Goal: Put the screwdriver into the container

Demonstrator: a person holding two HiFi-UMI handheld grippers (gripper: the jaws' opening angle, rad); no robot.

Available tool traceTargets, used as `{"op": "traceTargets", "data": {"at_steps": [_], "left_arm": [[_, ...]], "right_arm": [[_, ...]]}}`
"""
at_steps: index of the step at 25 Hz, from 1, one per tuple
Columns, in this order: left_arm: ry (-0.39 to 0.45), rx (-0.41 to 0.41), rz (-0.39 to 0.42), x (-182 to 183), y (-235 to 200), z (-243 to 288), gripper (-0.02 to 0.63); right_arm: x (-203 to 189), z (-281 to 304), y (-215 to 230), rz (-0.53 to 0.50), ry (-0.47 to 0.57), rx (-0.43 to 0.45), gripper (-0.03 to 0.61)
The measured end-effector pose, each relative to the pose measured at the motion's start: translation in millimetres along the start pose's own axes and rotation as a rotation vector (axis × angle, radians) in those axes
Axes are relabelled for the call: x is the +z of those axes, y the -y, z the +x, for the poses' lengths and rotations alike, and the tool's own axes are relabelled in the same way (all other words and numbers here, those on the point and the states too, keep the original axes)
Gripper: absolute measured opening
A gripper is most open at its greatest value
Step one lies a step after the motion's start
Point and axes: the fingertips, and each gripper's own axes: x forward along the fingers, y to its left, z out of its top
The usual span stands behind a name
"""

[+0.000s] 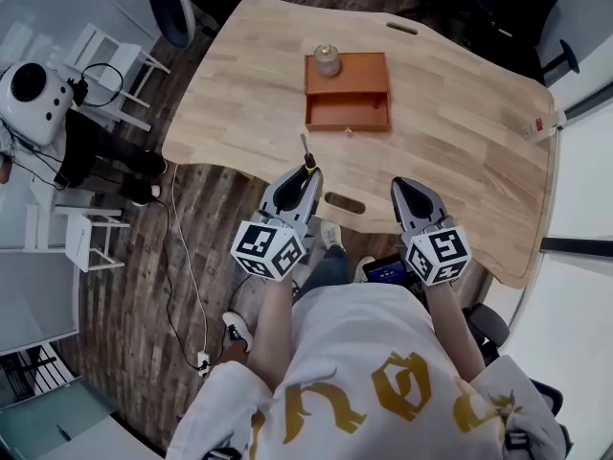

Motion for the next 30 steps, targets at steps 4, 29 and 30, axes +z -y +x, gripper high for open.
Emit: {"op": "traceTargets", "data": {"at_steps": [4,29,30], "left_arm": [[-0.02,-0.049,0.0,7.8,-23.0,38.0,0.074],[-0.224,-0.24,0.029,-14.9,-126.8,151.5,0.074],[-0.221,-0.246,0.03,-13.6,-125.0,155.9,0.074]], "right_arm": [[7.6,28.5,19.4,0.005,-0.01,-0.046,0.011],[5.8,125.9,65.5,0.106,-0.049,-0.267,0.011],[6.7,126.1,67.8,0.108,-0.046,-0.271,0.011]]}}
